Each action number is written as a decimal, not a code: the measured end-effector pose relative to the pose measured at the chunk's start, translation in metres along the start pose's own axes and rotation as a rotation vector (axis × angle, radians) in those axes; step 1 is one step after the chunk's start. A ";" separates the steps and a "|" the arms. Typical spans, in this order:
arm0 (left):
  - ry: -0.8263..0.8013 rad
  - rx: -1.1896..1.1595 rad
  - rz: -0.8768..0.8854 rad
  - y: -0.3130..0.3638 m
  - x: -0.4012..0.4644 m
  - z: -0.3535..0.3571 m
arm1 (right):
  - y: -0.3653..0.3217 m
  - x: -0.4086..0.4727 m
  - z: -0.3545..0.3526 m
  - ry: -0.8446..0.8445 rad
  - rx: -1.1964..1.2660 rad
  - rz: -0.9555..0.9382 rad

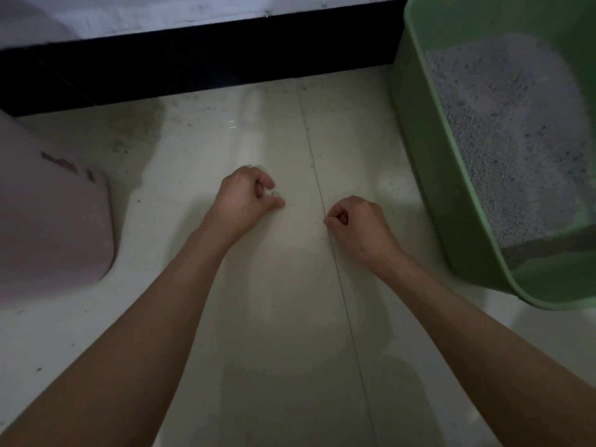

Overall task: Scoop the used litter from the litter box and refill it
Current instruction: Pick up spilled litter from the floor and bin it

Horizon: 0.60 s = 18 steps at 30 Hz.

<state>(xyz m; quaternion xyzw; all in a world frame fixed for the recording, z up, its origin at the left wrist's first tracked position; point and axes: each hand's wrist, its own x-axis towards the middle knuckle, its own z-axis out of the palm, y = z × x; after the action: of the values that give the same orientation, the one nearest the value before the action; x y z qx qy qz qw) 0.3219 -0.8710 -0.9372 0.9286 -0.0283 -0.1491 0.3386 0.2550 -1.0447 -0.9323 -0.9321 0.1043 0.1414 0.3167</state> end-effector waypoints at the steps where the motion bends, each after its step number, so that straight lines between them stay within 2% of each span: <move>1: 0.021 0.009 0.011 0.001 -0.001 0.002 | 0.001 0.000 0.000 -0.011 -0.012 -0.005; 3: 0.057 0.020 0.022 0.003 -0.001 0.005 | 0.002 -0.001 -0.001 -0.014 0.013 -0.007; 5: 0.075 0.041 0.030 0.006 -0.001 0.007 | 0.002 -0.002 -0.005 0.029 0.180 0.064; 9: 0.049 0.108 0.031 0.006 0.000 0.009 | 0.002 -0.004 -0.016 0.053 0.809 0.304; 13: 0.008 0.149 0.093 0.012 0.004 0.014 | 0.005 -0.006 -0.028 0.049 1.360 0.418; 15: 0.052 0.047 0.099 0.021 0.009 0.015 | 0.006 -0.007 -0.030 0.047 1.512 0.442; 18: 0.144 -0.413 -0.099 0.041 0.019 0.014 | 0.009 -0.009 -0.029 0.065 1.579 0.453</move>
<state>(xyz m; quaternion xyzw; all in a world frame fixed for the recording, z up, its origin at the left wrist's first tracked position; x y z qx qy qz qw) 0.3376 -0.9139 -0.9260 0.8481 0.0724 -0.1016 0.5149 0.2494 -1.0686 -0.9120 -0.3946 0.3678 0.0598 0.8399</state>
